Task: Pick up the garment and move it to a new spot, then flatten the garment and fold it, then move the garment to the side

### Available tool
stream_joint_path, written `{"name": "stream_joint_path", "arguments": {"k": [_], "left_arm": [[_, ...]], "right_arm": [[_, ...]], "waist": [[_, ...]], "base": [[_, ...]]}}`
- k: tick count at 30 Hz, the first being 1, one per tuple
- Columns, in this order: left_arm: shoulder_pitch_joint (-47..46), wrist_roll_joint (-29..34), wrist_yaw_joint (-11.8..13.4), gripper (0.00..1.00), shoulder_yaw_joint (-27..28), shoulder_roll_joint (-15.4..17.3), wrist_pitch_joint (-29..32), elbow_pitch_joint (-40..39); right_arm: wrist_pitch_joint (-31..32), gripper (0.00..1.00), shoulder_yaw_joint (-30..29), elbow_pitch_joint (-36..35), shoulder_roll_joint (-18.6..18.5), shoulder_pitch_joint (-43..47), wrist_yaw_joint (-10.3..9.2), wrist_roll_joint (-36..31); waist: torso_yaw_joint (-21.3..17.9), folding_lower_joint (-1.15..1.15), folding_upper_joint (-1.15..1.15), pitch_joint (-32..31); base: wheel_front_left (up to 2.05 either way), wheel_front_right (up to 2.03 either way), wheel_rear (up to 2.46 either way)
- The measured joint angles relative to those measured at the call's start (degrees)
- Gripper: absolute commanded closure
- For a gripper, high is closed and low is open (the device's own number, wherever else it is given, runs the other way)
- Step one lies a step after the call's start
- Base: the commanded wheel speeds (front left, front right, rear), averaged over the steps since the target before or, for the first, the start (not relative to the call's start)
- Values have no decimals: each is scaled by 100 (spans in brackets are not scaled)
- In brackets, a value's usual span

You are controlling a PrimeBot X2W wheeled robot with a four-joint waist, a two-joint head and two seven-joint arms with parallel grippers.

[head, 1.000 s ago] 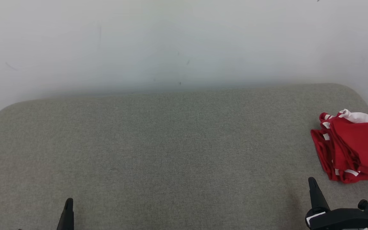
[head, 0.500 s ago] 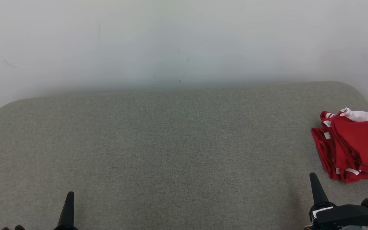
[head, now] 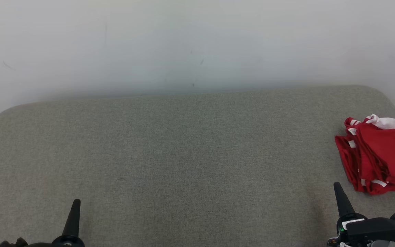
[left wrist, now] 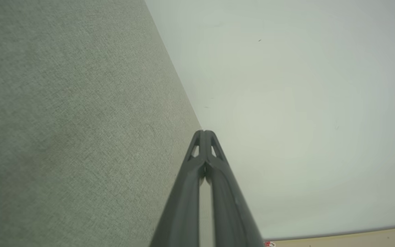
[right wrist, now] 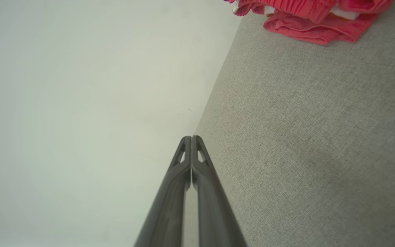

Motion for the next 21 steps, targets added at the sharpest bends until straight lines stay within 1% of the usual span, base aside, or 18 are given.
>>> {"name": "stream_joint_path", "arguments": {"k": [21], "left_arm": [[-163, -968, 0, 100, 19, -15, 283, -20]], "right_arm": [[200, 100, -93, -111, 41, -76, 0, 989]], "waist": [[1, 0, 0, 85]], "base": [[0, 0, 0]]}}
